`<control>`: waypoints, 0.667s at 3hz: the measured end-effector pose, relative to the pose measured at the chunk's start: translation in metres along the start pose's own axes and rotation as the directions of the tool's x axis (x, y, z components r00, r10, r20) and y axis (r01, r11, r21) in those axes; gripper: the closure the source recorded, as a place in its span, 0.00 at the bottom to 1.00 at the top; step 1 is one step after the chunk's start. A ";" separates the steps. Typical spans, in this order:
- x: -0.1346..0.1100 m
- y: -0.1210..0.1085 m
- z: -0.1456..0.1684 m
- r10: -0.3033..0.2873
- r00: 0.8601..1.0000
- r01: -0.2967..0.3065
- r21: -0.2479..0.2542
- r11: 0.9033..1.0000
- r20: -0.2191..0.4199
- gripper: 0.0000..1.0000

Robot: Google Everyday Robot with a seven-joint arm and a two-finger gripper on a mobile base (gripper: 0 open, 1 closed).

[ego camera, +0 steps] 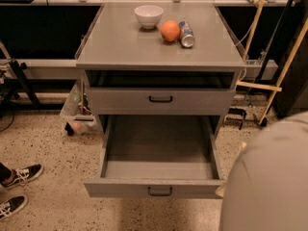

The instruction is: Open middle drawer

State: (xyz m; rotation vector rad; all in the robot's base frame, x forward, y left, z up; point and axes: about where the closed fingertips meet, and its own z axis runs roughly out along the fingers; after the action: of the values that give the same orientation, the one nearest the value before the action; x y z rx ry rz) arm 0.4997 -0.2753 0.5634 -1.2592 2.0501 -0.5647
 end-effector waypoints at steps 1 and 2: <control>0.020 -0.027 -0.047 -0.015 0.999 0.022 0.164 0.986 -0.047 0.00; 0.035 -0.034 -0.069 0.022 0.997 -0.003 0.252 0.968 -0.070 0.00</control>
Offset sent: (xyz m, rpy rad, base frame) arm -0.0190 -0.0227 0.0360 -0.0773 -0.0964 -0.0502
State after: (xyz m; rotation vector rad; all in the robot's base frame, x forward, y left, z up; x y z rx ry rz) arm 0.4592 -0.3205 0.6224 -1.0890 1.9696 -0.8476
